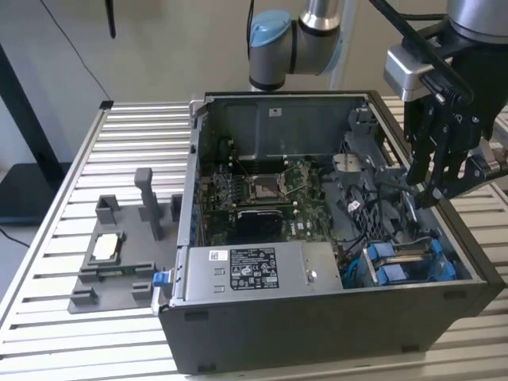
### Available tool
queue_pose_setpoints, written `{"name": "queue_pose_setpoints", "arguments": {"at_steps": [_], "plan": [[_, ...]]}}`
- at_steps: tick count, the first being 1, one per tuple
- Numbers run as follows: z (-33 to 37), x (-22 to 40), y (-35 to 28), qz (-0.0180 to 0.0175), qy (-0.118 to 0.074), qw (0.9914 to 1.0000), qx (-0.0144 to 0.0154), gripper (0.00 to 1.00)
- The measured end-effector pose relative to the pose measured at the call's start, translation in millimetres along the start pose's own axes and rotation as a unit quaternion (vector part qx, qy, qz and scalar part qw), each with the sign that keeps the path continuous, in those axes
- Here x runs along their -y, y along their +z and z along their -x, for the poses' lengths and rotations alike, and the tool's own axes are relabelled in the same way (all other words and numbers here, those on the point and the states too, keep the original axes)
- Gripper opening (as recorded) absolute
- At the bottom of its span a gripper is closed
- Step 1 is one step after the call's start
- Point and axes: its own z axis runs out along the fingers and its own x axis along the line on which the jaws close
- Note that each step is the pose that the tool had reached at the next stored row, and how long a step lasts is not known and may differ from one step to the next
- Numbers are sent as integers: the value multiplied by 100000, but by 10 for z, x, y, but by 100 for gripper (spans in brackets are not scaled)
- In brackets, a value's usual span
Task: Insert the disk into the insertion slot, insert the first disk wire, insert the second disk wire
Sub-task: 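Insert the first disk wire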
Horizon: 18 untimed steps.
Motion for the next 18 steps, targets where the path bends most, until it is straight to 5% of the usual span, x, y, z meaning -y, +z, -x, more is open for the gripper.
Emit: {"name": "queue_pose_setpoints", "arguments": {"at_steps": [7,9,12,18], "plan": [[8,15,74,-984,-1503,99984,141,40],[8,18,74,-991,-1510,99984,132,38],[7,19,75,-992,-1512,99984,139,20],[-97,21,100,-607,-1210,99991,140,19]]}}
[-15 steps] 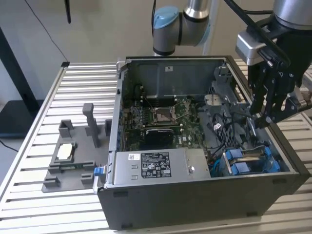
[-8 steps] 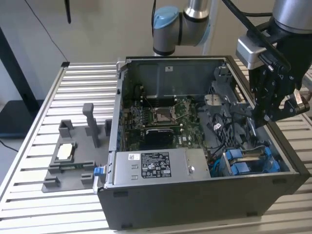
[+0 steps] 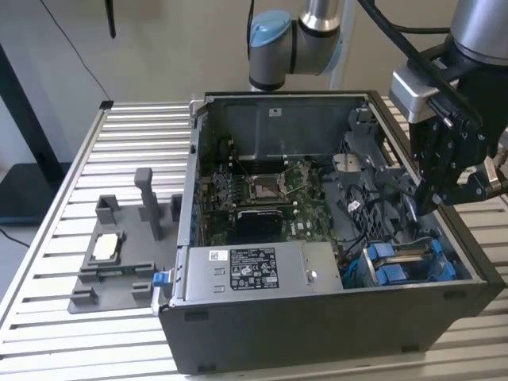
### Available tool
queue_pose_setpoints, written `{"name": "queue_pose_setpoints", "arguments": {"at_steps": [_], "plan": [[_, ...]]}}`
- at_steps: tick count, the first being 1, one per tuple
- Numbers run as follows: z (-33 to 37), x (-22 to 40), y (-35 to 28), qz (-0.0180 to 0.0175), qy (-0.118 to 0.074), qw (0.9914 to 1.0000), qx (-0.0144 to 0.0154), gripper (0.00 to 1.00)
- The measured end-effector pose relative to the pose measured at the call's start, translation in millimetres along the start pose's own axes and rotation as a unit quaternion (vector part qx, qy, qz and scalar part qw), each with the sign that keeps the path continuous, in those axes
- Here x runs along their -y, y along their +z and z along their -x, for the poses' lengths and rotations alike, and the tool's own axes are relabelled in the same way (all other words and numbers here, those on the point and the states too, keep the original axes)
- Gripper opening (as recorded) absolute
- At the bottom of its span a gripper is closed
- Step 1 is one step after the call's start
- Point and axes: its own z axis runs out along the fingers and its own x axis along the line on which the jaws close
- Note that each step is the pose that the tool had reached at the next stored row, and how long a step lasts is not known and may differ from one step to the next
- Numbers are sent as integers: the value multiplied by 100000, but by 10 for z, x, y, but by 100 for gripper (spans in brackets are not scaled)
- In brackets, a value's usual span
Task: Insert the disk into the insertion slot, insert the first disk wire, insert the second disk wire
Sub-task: 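Insert the first disk wire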
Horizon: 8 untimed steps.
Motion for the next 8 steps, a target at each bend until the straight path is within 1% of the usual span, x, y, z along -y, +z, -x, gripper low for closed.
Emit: {"name": "queue_pose_setpoints", "arguments": {"at_steps": [3,5,6,8], "plan": [[-13,1,42,10,392,99999,-78,19],[-19,34,69,53,414,99999,-87,19],[-22,51,81,106,406,99999,-148,19],[-28,97,101,463,420,99998,-157,19]]}}
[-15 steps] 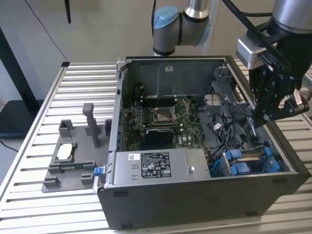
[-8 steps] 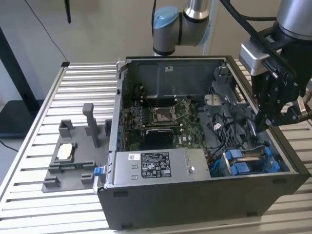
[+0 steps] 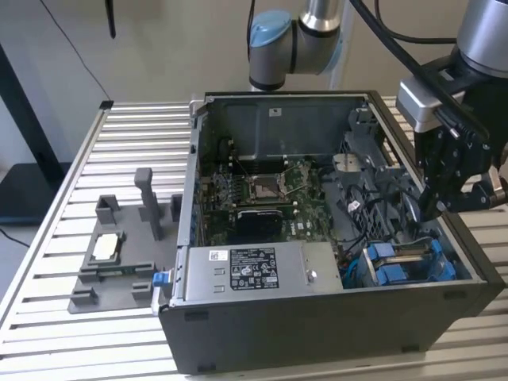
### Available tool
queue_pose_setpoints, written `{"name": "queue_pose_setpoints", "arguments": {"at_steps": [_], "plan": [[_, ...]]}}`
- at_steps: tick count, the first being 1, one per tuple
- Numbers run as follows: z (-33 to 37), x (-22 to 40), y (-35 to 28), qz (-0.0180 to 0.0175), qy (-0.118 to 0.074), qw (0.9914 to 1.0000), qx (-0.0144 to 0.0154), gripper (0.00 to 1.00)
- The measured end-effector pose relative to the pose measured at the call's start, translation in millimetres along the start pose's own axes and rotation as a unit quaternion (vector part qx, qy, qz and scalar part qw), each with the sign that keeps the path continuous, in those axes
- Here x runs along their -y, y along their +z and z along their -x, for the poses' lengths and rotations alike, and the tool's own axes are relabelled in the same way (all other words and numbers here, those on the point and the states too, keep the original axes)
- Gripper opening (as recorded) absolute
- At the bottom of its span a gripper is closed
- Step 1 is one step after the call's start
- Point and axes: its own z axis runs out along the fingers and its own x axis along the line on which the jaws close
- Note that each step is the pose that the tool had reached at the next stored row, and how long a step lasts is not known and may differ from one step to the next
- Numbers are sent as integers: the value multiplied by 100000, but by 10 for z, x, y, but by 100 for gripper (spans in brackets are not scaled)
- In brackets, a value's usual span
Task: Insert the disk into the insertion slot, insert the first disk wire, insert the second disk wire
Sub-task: 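Insert the first disk wire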
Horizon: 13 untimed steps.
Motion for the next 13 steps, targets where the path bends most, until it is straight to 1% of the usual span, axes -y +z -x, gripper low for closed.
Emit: {"name": "queue_pose_setpoints", "arguments": {"at_steps": [1,2,5,6,7,8,9,10,11,13], "plan": [[-2,15,8,337,25,99999,21,19],[-3,24,12,760,54,99997,22,19],[-6,43,24,2269,218,99974,77,19],[-5,43,31,2499,415,99968,61,19],[-5,42,38,2631,633,99963,42,19],[-6,40,43,2691,847,99960,96,19],[-6,40,47,2710,1050,99958,192,19],[-6,40,49,2697,1263,99955,377,19],[-6,40,52,2662,1504,99951,680,19],[-6,39,55,2573,1990,99937,1407,19]]}}
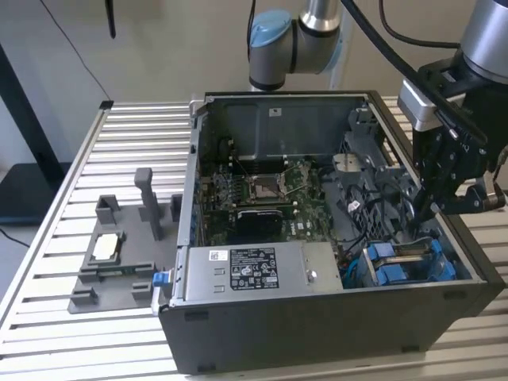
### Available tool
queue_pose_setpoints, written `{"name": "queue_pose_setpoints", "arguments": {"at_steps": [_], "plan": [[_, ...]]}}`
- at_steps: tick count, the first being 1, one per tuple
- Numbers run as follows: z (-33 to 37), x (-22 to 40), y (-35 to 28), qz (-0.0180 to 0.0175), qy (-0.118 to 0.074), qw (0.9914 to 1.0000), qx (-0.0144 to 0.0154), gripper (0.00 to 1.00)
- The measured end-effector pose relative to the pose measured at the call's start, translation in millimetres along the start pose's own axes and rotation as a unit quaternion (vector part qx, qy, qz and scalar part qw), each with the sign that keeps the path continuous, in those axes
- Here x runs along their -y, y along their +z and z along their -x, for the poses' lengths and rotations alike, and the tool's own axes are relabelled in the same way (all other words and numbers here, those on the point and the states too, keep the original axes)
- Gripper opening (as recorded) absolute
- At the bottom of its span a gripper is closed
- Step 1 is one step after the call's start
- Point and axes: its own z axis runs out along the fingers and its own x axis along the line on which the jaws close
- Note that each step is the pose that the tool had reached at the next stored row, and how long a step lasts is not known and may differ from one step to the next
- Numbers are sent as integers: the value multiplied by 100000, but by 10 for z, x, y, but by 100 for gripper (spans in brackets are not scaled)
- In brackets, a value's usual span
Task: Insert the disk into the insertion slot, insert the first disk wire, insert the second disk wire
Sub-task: 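Insert the first disk wire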
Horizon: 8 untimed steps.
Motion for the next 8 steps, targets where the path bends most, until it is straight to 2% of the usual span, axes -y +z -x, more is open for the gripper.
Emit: {"name": "queue_pose_setpoints", "arguments": {"at_steps": [1,2,8], "plan": [[0,0,2,37,265,99999,205,19],[0,1,5,244,474,99998,232,19],[-5,36,36,2509,824,99964,364,19]]}}
